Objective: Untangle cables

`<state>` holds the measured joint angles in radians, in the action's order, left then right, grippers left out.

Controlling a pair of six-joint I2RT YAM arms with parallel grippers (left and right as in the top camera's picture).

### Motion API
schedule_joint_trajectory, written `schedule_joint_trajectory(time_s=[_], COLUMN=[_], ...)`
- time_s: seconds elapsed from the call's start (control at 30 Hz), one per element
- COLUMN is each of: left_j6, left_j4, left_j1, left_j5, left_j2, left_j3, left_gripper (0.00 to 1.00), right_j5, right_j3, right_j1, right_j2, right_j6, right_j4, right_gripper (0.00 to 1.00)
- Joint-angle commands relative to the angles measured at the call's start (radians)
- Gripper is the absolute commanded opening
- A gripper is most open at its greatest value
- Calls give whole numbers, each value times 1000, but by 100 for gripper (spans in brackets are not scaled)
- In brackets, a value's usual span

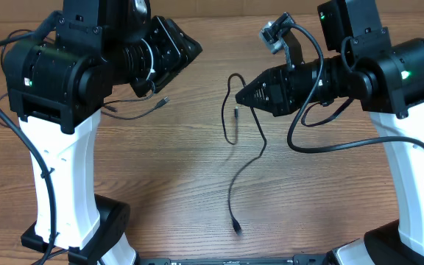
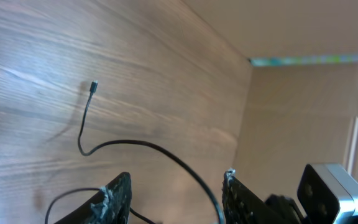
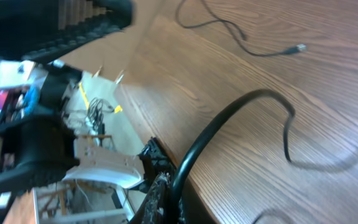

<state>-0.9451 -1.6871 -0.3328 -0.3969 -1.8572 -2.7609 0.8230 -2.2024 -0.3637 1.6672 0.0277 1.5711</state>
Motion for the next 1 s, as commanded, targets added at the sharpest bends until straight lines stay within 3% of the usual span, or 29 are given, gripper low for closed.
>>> schedule_joint_trajectory(time_s=[0.0, 0.23, 0.97], left_j6=[18, -27, -134], left_j4=[-2, -2, 1], left_j1=[-26, -84, -113], left_j5=[-84, -156, -172], left_j2=[-18, -28, -35], left_j3=[-3, -3, -3], left_gripper=[48, 55, 47], right_j5=[77, 77, 148], right_j3=[2, 2, 2], right_j1=[-4, -25, -40], right_j2=[-5, -5, -5], right_j6=[98, 105, 47], right_j4=[-2, -26, -148], right_gripper=[4, 4, 4])
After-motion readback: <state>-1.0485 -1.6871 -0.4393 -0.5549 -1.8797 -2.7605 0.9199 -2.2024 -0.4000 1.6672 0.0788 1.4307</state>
